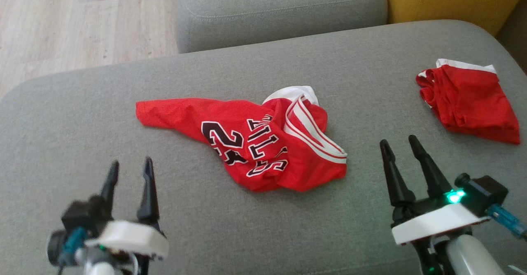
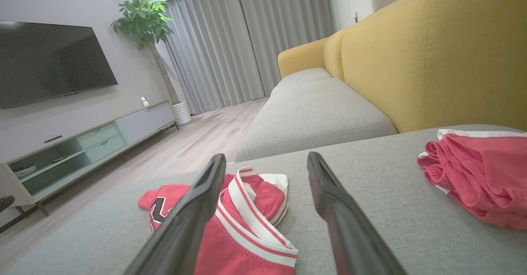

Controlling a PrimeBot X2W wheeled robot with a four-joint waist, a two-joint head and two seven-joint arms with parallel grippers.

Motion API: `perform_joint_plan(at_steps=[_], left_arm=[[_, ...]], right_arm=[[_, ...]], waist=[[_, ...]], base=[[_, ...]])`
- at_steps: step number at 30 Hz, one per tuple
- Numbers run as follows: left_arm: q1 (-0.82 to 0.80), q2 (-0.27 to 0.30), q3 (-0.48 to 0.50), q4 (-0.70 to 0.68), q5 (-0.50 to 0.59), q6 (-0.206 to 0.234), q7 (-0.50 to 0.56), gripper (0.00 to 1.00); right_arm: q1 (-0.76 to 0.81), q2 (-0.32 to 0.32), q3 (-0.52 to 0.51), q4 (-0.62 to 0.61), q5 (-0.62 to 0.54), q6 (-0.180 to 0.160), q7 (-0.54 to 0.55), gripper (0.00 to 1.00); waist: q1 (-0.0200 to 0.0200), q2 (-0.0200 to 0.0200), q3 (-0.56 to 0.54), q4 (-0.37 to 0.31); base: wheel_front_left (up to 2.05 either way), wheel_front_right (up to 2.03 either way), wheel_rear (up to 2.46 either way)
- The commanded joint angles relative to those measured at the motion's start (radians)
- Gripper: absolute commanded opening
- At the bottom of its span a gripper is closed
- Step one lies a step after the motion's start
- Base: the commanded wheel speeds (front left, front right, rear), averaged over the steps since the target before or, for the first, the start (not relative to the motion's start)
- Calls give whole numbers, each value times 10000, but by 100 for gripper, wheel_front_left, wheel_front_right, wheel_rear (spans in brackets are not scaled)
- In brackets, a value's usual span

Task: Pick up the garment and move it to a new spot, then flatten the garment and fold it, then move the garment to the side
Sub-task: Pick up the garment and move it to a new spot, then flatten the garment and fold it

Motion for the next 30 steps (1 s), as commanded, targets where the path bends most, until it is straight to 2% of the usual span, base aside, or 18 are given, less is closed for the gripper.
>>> perform_joint_plan(at_steps=[1,10,22,26,30], left_arm=[[-320,37,542,-377,164,-63,-120,100],[-229,-679,1195,-412,940,-584,-122,100],[-252,-1200,1711,-138,1488,-1111,-123,100],[-331,-1375,1764,20,1635,-1263,-123,100],[-485,-1527,1749,210,1735,-1449,-123,100]], right_arm=[[-324,-234,106,-304,77,-7,-109,100],[-386,-297,49,-323,81,-7,-61,100],[-467,-297,76,-310,85,-7,-17,100],[-887,-404,493,-132,371,-7,388,100],[-1871,-709,1164,599,829,-7,1238,100]], waist=[[1,0,13,34],[1,0,22,93],[1,0,73,25],[1,0,130,150],[1,0,206,511]], base=[[0,0,0],[0,0,0],[0,0,0],[0,0,0],[0,0,0]])
